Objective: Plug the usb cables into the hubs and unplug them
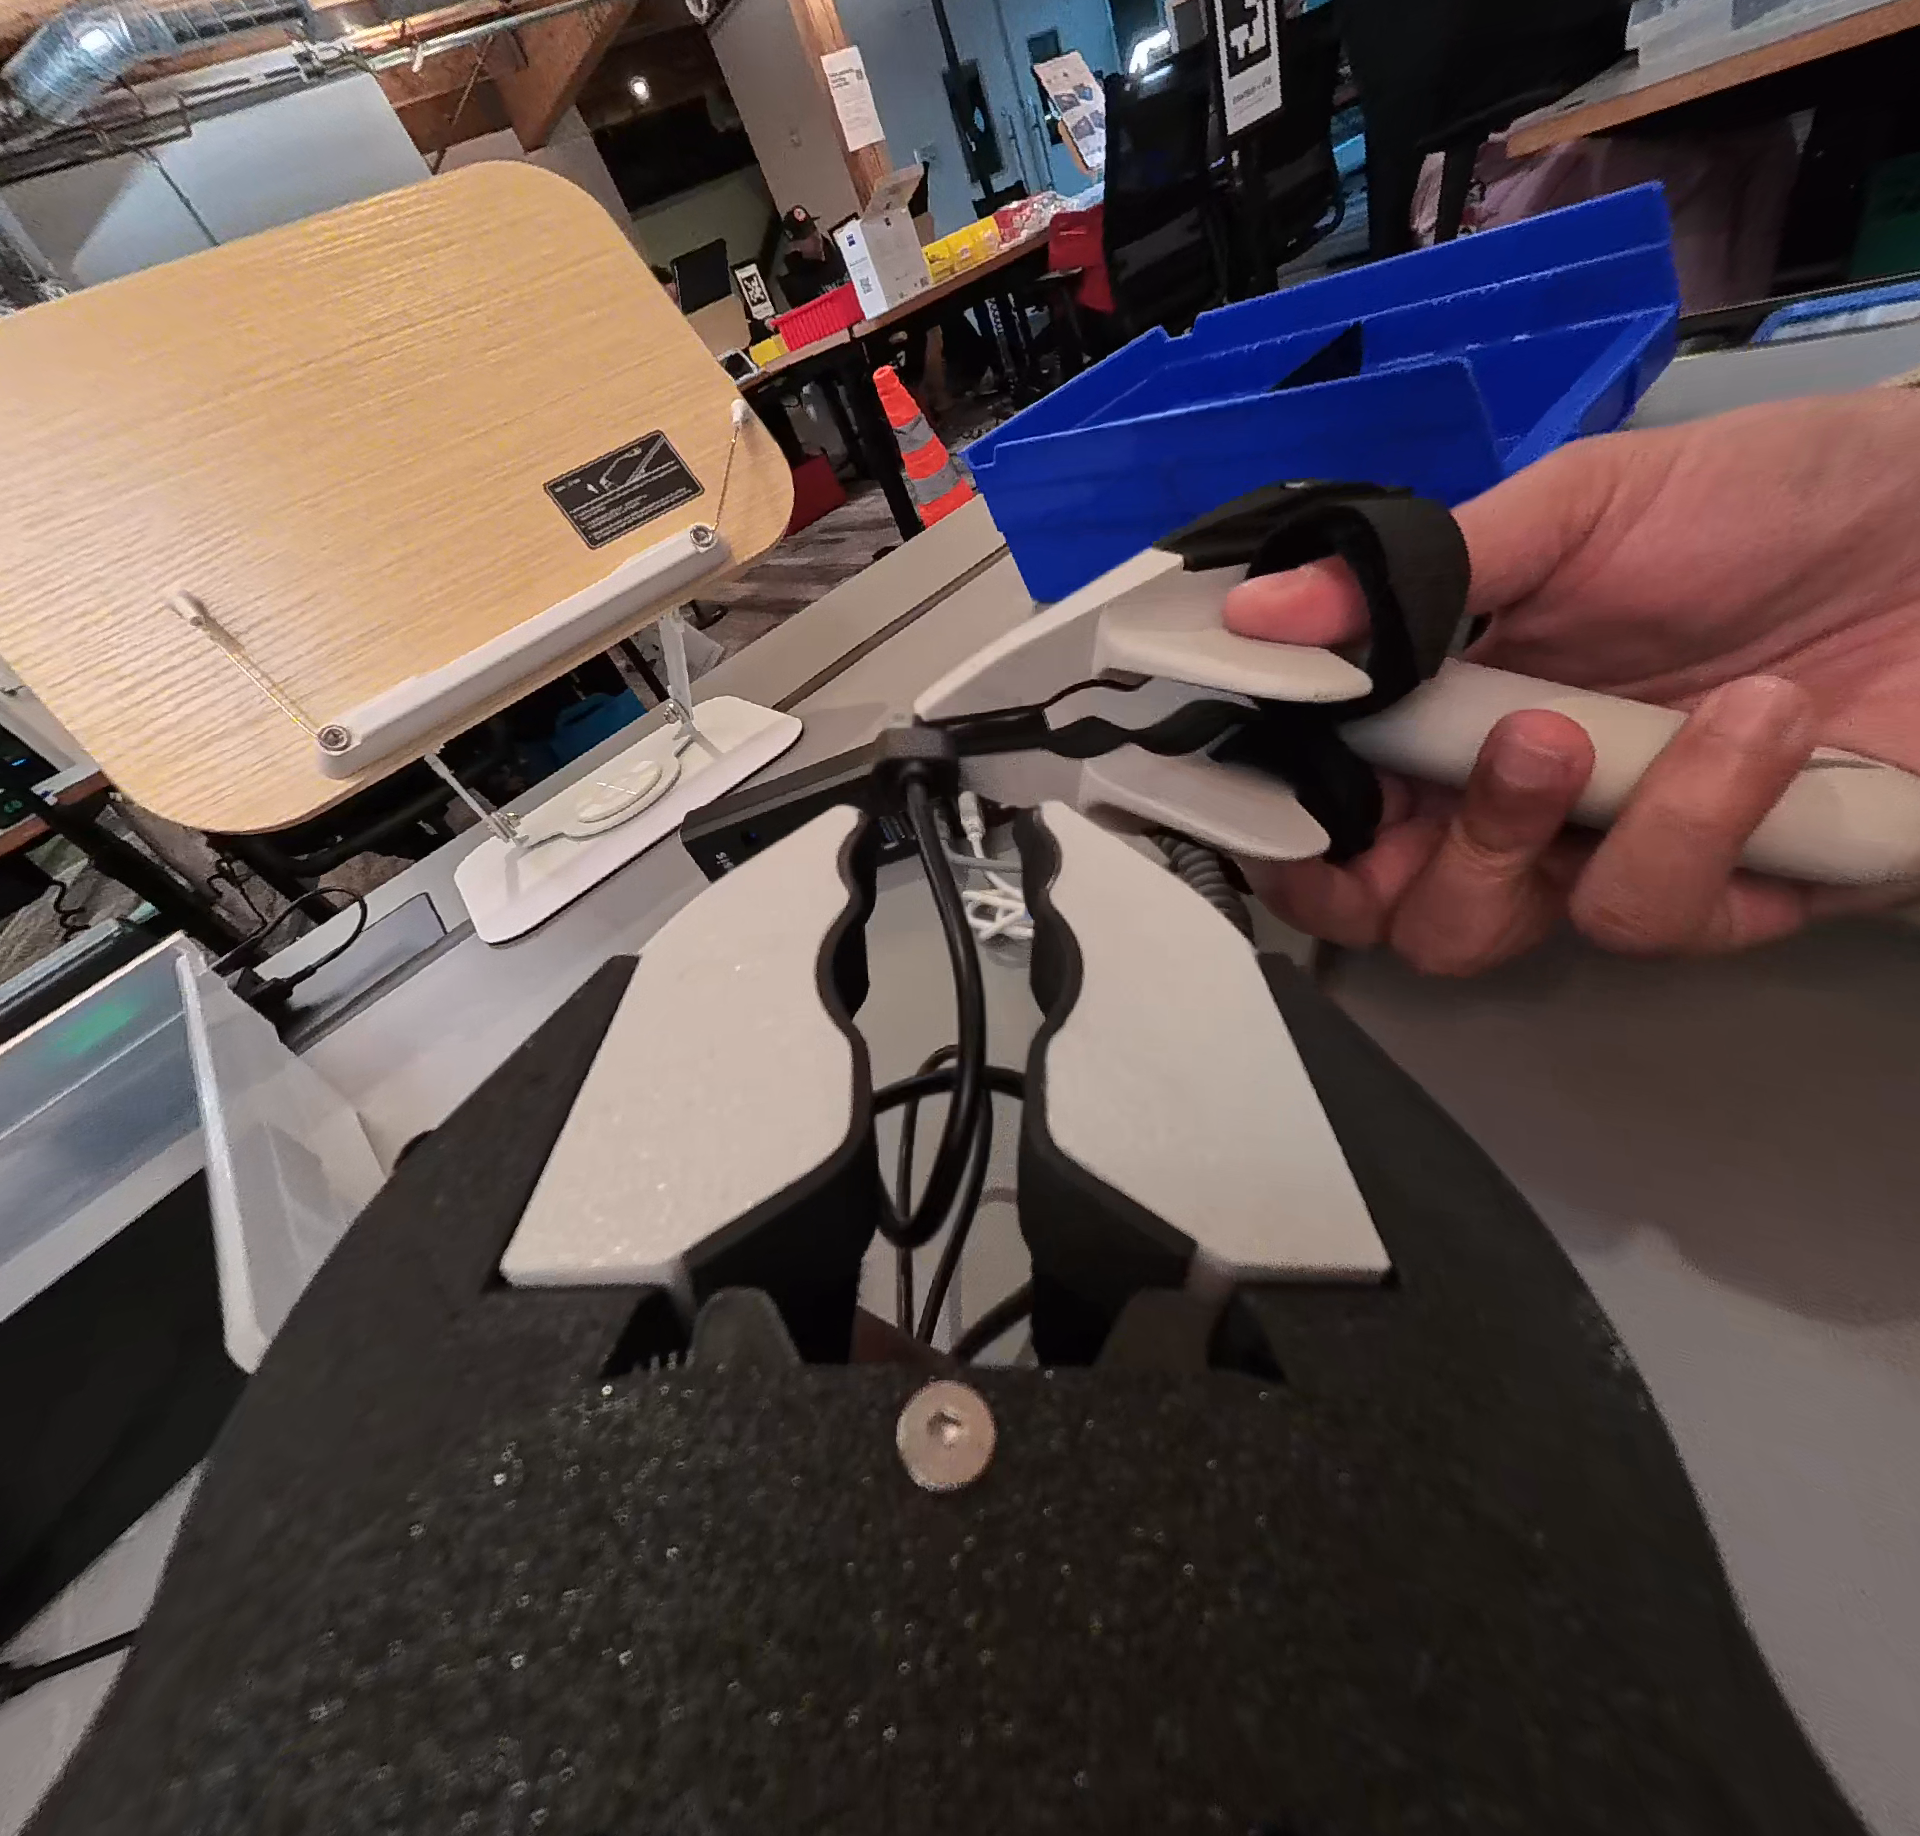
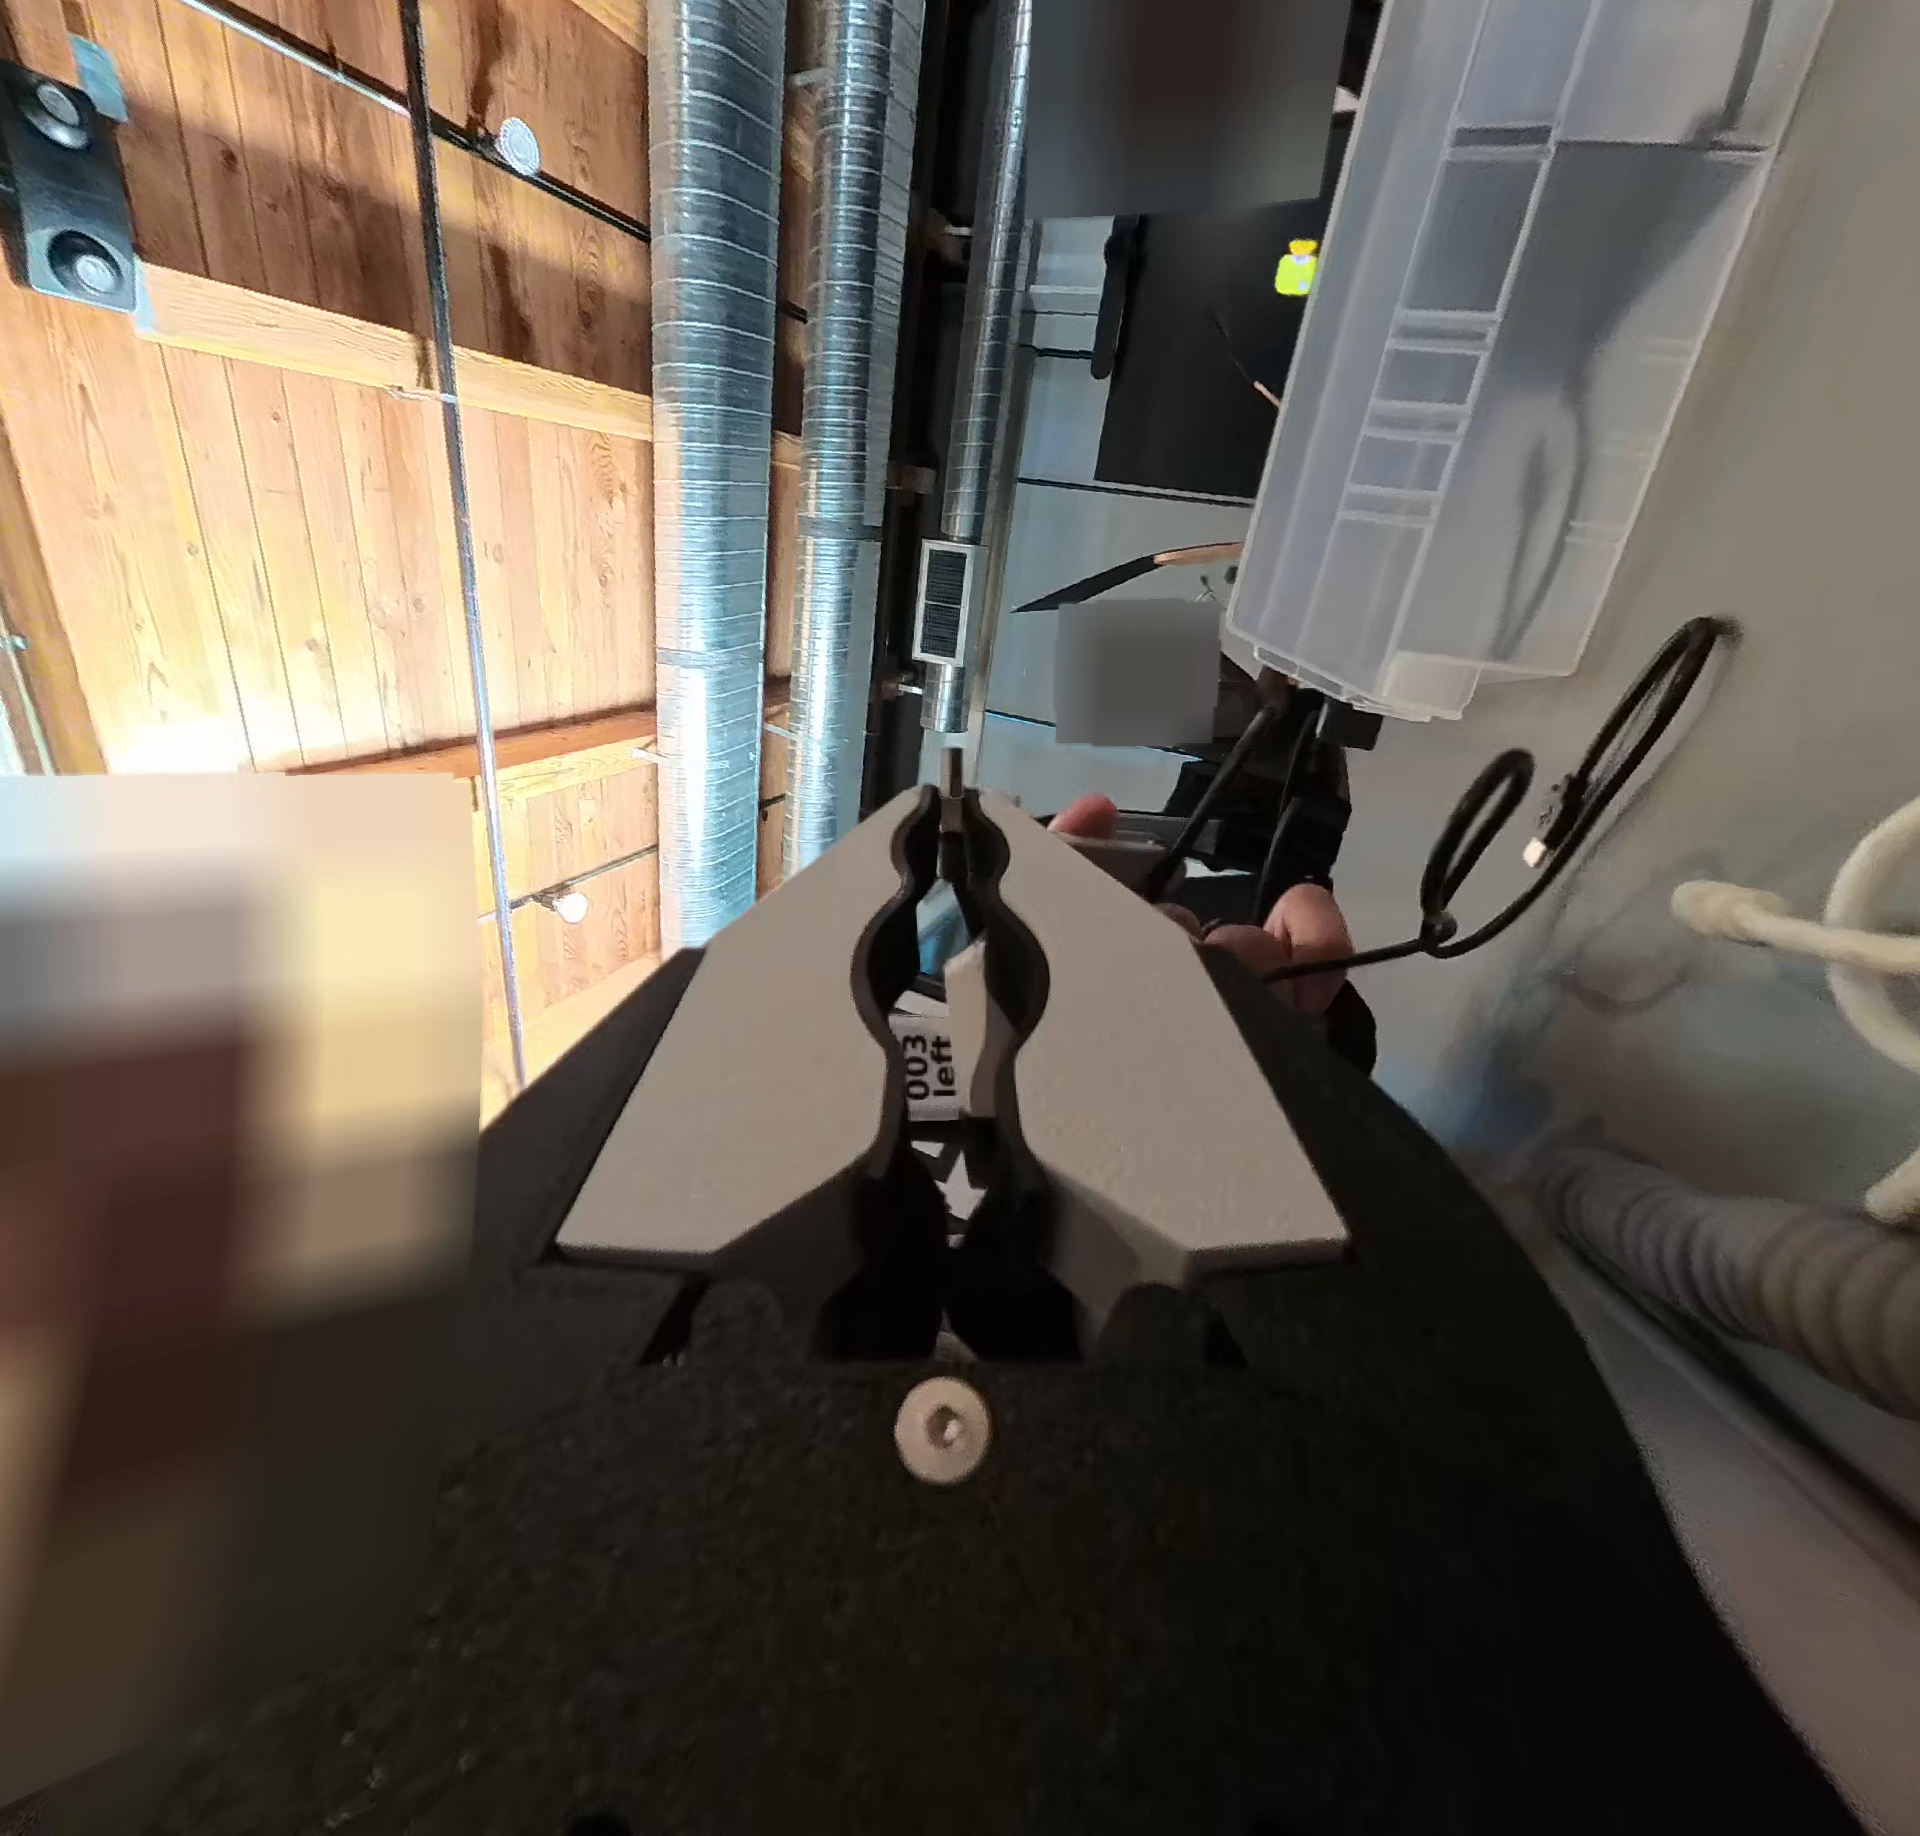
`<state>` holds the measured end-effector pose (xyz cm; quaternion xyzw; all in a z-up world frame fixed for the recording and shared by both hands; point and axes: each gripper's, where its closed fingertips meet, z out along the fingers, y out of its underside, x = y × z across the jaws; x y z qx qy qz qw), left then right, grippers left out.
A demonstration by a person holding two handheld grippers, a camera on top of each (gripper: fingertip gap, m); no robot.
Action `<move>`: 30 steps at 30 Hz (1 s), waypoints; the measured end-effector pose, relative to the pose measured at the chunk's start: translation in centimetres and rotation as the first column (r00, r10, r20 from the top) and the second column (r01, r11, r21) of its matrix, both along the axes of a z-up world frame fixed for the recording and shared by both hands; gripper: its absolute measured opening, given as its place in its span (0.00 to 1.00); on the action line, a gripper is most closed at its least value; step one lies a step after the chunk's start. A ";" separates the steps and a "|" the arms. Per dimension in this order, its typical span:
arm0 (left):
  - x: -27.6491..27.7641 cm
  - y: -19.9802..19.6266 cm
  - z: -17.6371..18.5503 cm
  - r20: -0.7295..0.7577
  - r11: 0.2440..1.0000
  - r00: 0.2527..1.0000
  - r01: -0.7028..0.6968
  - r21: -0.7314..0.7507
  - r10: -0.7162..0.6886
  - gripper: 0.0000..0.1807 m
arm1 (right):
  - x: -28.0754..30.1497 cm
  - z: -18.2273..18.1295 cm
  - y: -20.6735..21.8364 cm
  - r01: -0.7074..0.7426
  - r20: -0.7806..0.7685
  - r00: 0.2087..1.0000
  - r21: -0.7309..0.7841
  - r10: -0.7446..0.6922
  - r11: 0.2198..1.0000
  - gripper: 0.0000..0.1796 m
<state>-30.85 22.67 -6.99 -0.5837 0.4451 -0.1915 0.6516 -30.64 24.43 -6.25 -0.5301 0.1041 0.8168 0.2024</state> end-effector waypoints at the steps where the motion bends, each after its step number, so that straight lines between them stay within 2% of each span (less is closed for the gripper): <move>1: 0.0 0.0 0.1 0.006 1.000 1.000 -0.002 0.001 0.002 0.15 | 0.1 0.0 0.0 0.005 0.018 1.000 0.013 -0.005 1.000 0.02; 9: -0.4 0.5 0.4 0.027 1.000 0.999 -0.030 -0.002 0.030 0.13 | -0.3 -0.4 -0.2 -0.014 0.021 1.000 -0.008 0.015 1.000 0.02; 15: -0.4 0.2 0.4 0.008 1.000 1.000 -0.014 0.019 0.014 0.09 | -0.8 -0.5 -0.5 -0.032 0.005 0.999 -0.024 0.032 0.999 0.02; 19: -0.4 0.2 0.3 -0.001 1.000 1.000 -0.006 -0.028 0.006 0.08 | -0.8 -0.5 -0.5 -0.028 0.018 0.999 -0.016 0.028 0.999 0.02; 21: -0.5 0.2 0.2 -0.003 0.998 1.000 -0.004 -0.065 0.004 0.08 | -0.8 -0.4 -0.5 -0.025 0.061 0.998 0.019 0.023 1.000 0.02; 24: -1.1 0.5 0.7 0.037 0.993 0.999 -0.014 -0.120 0.019 0.08 | -0.3 0.0 -0.3 -0.016 0.227 0.973 0.192 -0.028 0.981 0.05; 26: -1.6 0.8 0.8 0.074 0.984 0.997 -0.007 -0.178 0.020 0.08 | 1.4 -0.2 0.7 -0.016 0.398 0.908 0.343 -0.130 0.939 0.06; 27: -1.8 1.0 0.7 0.090 0.977 0.996 -0.002 -0.213 0.022 0.08 | 2.7 -0.5 1.6 -0.013 0.492 0.844 0.416 -0.213 0.909 0.07; 28: -2.0 1.2 0.6 0.107 0.970 0.994 0.001 -0.243 0.025 0.08 | 4.3 -1.3 2.8 -0.017 0.592 0.740 0.492 -0.320 0.870 0.09; 30: -2.3 1.5 0.1 0.122 0.953 0.992 0.008 -0.304 0.030 0.08 | 7.9 -3.4 5.3 -0.099 0.746 0.422 0.603 -0.515 0.792 0.13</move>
